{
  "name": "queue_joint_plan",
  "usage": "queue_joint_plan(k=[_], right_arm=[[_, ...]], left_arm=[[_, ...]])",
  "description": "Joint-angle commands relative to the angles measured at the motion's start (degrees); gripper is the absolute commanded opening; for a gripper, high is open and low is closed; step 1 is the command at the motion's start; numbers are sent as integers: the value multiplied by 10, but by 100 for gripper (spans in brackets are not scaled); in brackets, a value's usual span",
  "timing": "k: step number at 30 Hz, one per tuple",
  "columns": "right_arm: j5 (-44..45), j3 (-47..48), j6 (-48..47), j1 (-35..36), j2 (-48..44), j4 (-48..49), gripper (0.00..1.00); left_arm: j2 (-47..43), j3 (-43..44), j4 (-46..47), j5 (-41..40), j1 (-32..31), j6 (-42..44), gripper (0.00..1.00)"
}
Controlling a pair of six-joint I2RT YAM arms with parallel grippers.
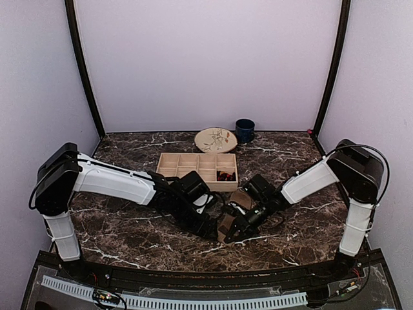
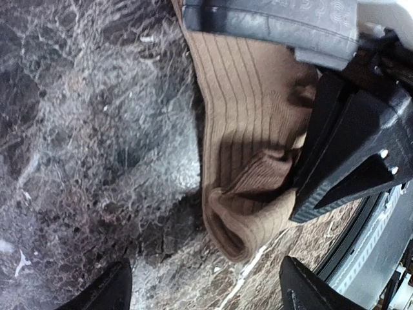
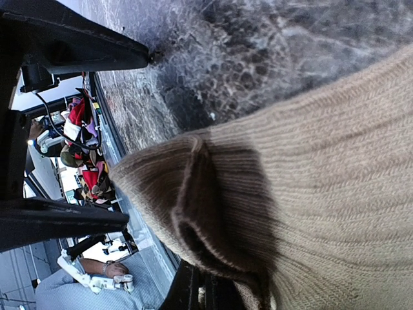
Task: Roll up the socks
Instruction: Roll the sock at the center of the board.
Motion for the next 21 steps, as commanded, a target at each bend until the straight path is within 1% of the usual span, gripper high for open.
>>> queue_joint_plan(k=[1, 6, 9, 10, 13, 15, 16, 17, 18, 20, 21], right_arm=[[-2, -7, -7, -5, 8, 1, 0], [-5, -9, -6, -5, 5, -2, 0], [-6, -10, -5, -5, 3, -2, 0], [-8, -10, -6, -6, 3, -1, 0], [-10, -11, -5, -6, 1, 0, 0], [-11, -11, -5, -6, 2, 1, 0], [-11, -12, -5, -6, 3, 1, 0], [-11, -12, -5, -6, 3, 0, 0], [-11, -13, -6, -6, 4, 0, 0], [-9, -14, -6, -6, 5, 1, 0], [-9, -14, -4, -6, 6, 2, 0]], left_arm=[[8, 14, -23, -21, -3, 3, 82], [17, 25, -27, -51, -3, -8, 81], [32, 42, -46, -59, -3, -11, 80], [34, 42, -49, -61, -3, -11, 76], [37, 40, -45, -52, -3, -10, 57], [40, 41, -44, -45, -3, -8, 37], [41, 41, -44, -42, -3, -7, 30], [41, 42, -43, -41, -3, -6, 26], [41, 43, -44, -40, -3, -5, 26], [39, 46, -44, -37, -3, -2, 19], [35, 46, -42, -38, -3, -1, 18]])
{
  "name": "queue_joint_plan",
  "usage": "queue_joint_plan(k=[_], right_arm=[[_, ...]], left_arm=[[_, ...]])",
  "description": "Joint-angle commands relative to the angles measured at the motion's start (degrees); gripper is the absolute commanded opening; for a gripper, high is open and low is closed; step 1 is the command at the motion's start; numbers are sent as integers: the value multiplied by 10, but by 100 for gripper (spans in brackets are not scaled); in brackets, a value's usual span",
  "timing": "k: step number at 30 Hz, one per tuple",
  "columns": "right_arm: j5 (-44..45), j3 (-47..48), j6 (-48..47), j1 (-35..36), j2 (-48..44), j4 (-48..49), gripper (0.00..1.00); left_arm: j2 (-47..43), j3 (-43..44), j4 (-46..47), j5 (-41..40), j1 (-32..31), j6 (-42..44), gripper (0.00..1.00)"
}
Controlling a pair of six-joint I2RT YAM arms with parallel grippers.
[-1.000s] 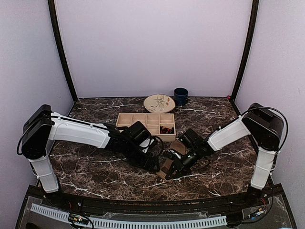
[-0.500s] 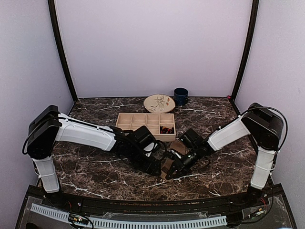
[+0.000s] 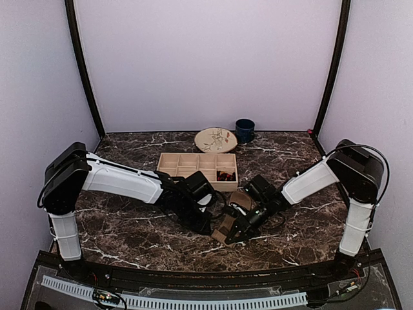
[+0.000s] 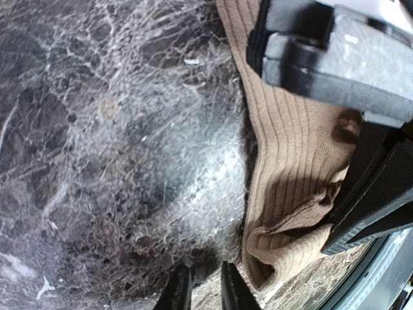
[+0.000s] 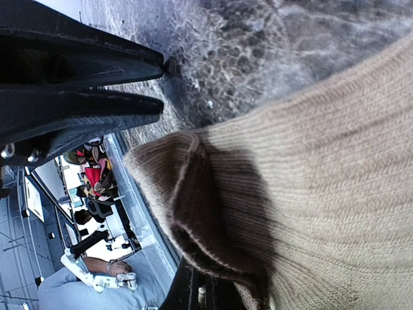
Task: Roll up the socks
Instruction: Roll the sock at the center of the board.
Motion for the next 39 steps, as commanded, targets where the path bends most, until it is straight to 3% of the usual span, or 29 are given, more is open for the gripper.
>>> queue_joint_plan(k=[1, 5, 11, 21, 39], right_arm=[[1, -10, -3, -5, 7, 4, 0], [1, -11, -1, -5, 7, 8, 0], [0, -4, -2, -6, 11, 4, 0], [-6, 2, -5, -7, 15, 0, 0], [-22, 3, -9, -8, 20, -2, 0]], left_arm=[[-7, 7, -18, 2, -4, 9, 17], [-43, 2, -6, -15, -4, 18, 14], [-85, -30, 61, 35, -7, 36, 0], [-92, -48, 99, 102, -10, 67, 0], [-15, 3, 43, 130, -10, 98, 0]])
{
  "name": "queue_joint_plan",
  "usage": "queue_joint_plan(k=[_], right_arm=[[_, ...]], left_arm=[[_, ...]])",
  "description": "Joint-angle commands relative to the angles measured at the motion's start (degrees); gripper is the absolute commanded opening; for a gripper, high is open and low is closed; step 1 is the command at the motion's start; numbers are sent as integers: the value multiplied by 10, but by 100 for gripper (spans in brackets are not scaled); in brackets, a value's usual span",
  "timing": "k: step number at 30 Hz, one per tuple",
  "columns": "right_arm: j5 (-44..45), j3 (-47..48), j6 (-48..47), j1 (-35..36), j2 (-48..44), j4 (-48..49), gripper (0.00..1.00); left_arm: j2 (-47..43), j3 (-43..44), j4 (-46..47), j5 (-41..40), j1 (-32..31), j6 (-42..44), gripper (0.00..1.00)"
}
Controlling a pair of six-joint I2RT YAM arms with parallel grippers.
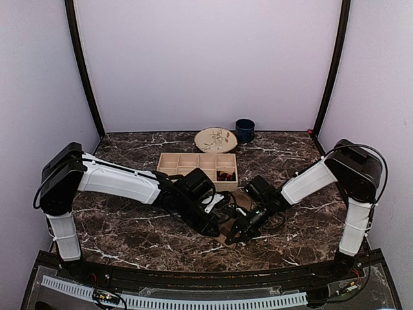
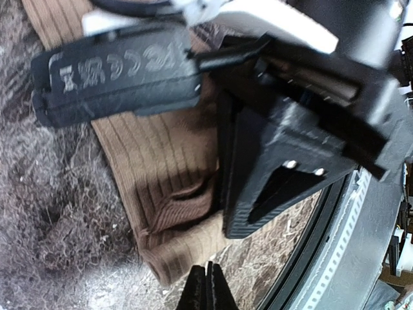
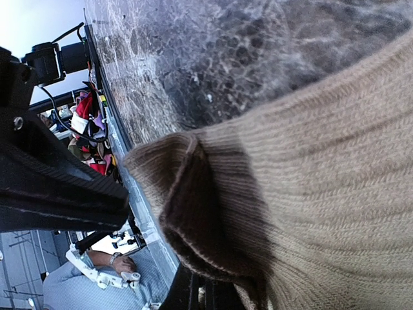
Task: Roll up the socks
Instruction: Roll the sock at the center of the board.
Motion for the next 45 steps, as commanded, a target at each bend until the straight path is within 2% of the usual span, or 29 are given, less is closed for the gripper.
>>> queue_joint_plan(k=[1, 19, 26, 31, 36, 38, 45], right_arm=[[-3, 4, -6, -5, 13, -3, 0], [-11, 12, 5, -5, 14, -1, 0], [40, 24, -20, -5, -5, -63, 20], [83, 28, -43, -5, -26, -106, 25], [98, 5, -39, -5, -48, -103, 29], [98, -2, -34, -5, -52, -96, 34], [107, -16, -25, -5, -60, -95, 36]], left_arm=[[6, 12, -18, 14, -3, 5, 0], [72, 40, -61, 2, -10, -28, 0], [91, 55, -90, -13, -10, -51, 0], [98, 63, -105, -21, -10, -57, 0], [98, 62, -106, -22, -10, -66, 0], [99, 57, -101, -20, -10, -71, 0], [101, 61, -97, -20, -10, -82, 0]])
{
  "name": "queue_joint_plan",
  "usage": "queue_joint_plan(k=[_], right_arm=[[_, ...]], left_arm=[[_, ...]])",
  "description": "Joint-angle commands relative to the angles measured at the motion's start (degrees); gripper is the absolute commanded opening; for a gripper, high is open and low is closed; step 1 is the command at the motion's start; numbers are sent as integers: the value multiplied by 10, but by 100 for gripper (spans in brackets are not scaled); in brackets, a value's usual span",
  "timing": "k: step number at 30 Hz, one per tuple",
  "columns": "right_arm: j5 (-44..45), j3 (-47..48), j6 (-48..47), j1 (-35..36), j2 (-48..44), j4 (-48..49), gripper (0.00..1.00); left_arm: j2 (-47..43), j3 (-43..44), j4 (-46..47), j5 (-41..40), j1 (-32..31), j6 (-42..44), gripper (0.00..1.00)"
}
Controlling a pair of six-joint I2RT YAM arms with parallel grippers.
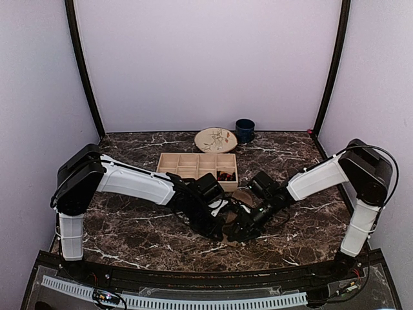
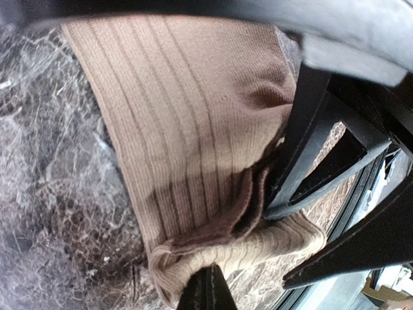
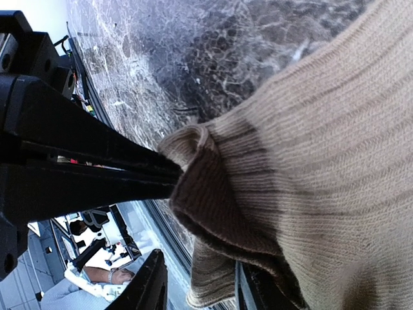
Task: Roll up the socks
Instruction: Roll the sock at the center of the board.
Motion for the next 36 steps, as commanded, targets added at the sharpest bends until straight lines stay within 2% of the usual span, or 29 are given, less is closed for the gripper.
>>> queue_joint_plan(k=[1, 21, 26, 31, 36], right_arm=[[47, -24, -8, -2, -11, -6, 36], [78, -107, 60, -20, -117, 53, 38], [177, -88, 7, -20, -209, -14, 39], [345, -85, -43, 0, -314, -75, 39], [525, -92, -60, 110, -381, -107, 39]], left_arm=[[23, -3, -45, -18, -3, -15, 0], [39, 15, -53, -5, -3, -27, 0], [43, 26, -66, 1, -3, -25, 0], [51, 44, -84, 12, -2, -17, 0], [62, 59, -98, 37, -2, -12, 0]])
